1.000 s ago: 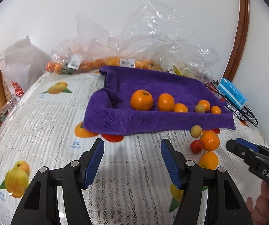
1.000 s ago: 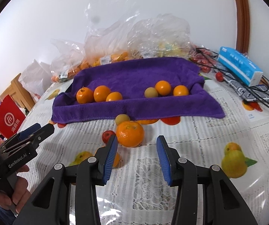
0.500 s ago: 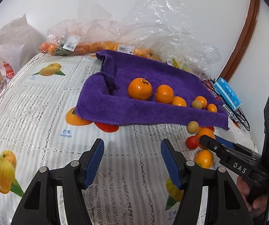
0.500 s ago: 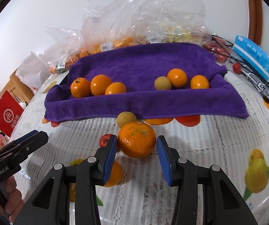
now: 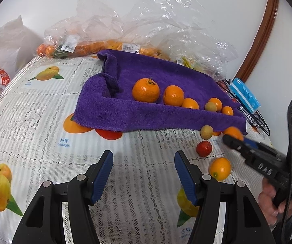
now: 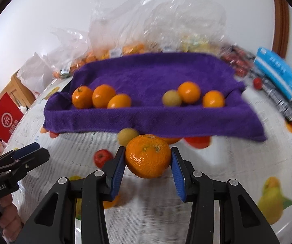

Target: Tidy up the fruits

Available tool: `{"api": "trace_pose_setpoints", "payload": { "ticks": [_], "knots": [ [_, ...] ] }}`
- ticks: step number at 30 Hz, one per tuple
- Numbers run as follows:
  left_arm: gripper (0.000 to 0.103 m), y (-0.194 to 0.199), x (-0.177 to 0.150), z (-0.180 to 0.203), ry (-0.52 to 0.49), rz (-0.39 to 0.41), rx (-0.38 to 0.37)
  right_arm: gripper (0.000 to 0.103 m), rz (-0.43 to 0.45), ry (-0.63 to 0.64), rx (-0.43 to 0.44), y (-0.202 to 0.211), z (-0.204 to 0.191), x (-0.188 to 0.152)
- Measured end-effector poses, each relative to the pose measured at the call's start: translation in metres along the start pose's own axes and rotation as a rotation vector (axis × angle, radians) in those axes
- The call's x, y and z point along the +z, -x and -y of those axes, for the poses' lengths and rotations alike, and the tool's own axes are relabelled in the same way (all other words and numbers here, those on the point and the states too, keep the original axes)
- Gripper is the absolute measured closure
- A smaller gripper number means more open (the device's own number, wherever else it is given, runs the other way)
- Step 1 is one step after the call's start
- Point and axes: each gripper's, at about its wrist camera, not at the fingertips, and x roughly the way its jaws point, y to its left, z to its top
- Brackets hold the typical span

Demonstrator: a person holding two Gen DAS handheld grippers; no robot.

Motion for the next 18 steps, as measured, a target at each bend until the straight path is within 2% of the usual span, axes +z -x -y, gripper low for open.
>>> {"api": "trace_pose_setpoints", "payload": {
  "ticks": [4, 9, 12, 18],
  "knots": [
    [0.042, -0.003, -0.001, 0.005, -0.022, -0.014, -0.013, 0.060, 0.010, 0.020, -0.024, 0.007, 0.021, 0.004],
    [0.042, -0.005, -0.004, 0.021, -0.096, -0.021, -0.021, 0.060, 0.008, 0.019, -0.044, 0.008, 0.050, -0.004],
    [0.042, -0.009, -0.003, 0.031, -0.137, -0.036, -0.036, 0.060, -0.028, -0.040, 0.015, 0.002, 0.063, -0.004],
    [0.042, -0.021, 0.003, 0.049, -0.193, -0.058, -0.061, 0.060, 0.005, -0.009, 0.005, 0.009, 0.061, -0.004]
  ]
}}
